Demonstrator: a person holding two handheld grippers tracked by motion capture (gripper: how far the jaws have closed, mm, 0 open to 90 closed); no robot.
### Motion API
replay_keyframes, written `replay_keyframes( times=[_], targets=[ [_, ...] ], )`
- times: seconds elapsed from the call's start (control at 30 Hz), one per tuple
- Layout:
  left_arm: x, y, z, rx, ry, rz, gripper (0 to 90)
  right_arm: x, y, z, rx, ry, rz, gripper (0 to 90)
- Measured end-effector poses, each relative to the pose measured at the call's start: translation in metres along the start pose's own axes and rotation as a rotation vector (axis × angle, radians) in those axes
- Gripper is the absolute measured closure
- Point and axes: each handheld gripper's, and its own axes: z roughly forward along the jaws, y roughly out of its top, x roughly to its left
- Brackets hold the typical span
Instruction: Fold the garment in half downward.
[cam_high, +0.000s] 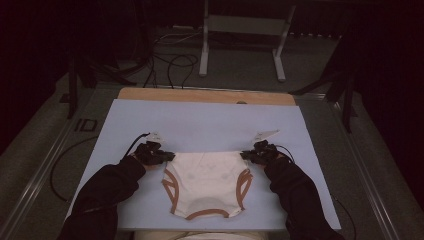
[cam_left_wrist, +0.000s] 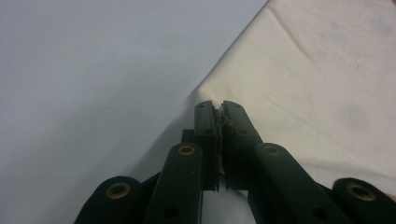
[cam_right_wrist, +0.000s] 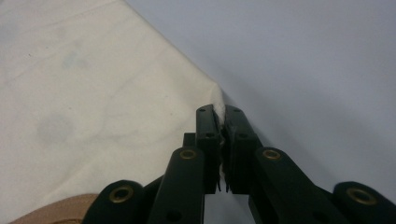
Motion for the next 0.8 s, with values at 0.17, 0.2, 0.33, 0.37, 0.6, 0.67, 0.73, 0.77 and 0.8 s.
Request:
replay_keyframes(
  times=[0.17, 0.2, 0.33, 0.37, 0.6, 0.67, 0.73, 0.77, 0.8],
  targets=[
    [0.004, 0.006, -0.001, -0.025, 0.029, -0.005, 86.9, -0.003, 0.002, -0.001, -0.018, -0.015, 0.013, 86.4],
    [0.005, 0.007, -0.001, -0.027, 0.037, 0.0, 87.2, -0.003, 0.002, -0.002, -0.021, -0.016, 0.019, 86.4],
    [0.009, 0.013, 0.0, -0.039, 0.055, -0.006, 87.2, -0.006, 0.005, -0.002, -0.03, -0.025, 0.025, 86.4],
    [0.009, 0.015, 0.0, -0.041, 0.066, -0.003, 87.3, -0.008, 0.006, -0.003, -0.032, -0.028, 0.025, 86.4],
    [0.013, 0.025, 0.001, -0.06, 0.093, -0.008, 87.3, -0.014, 0.014, -0.002, -0.039, -0.054, 0.035, 86.4],
    [0.015, 0.027, 0.002, -0.068, 0.103, -0.007, 87.3, -0.016, 0.015, -0.001, -0.044, -0.062, 0.044, 86.4],
    [0.016, 0.029, 0.002, -0.078, 0.108, -0.008, 87.3, -0.019, 0.017, 0.0, -0.05, -0.074, 0.054, 86.4],
    [0.018, 0.03, 0.003, -0.085, 0.108, -0.014, 87.3, -0.019, 0.018, 0.0, -0.053, -0.078, 0.058, 86.4],
    [0.018, 0.03, 0.003, -0.089, 0.109, -0.018, 87.3, -0.02, 0.018, 0.001, -0.054, -0.082, 0.06, 86.4]
  ],
)
